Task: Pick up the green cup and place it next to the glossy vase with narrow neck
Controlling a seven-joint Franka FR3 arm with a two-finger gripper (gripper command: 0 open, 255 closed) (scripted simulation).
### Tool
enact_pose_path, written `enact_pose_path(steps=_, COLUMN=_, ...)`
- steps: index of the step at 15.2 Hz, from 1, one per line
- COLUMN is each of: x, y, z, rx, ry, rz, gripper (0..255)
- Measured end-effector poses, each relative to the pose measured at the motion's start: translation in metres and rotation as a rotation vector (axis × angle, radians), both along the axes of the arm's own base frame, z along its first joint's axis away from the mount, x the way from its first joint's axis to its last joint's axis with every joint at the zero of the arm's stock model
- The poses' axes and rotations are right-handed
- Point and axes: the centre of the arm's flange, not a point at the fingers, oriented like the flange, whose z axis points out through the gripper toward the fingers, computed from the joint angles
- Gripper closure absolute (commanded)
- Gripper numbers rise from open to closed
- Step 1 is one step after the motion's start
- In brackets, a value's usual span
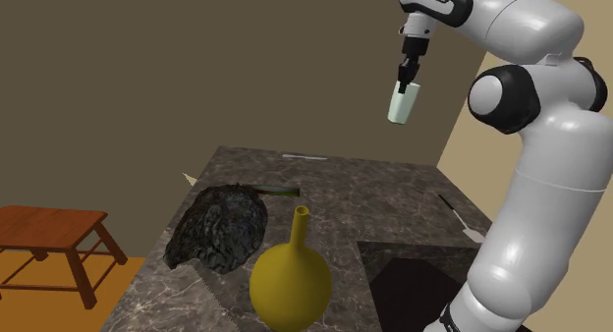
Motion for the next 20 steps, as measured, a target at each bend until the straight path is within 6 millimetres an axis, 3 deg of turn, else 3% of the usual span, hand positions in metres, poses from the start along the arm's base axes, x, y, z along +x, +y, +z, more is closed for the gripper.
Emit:
enact_pose_path(steps=8, x=0.000, y=-0.001, z=0.043, rx=0.000, ry=-0.001, rz=-0.001, gripper=255)
enact_pose_path(steps=11, x=-0.003, y=0.027, z=0.048, rx=0.001, ry=0.000, rz=0.001, gripper=255)
enact_pose_path(steps=20, x=-0.010, y=0.144, z=0.048, rx=0.001, ry=0.001, rz=0.003, gripper=255)
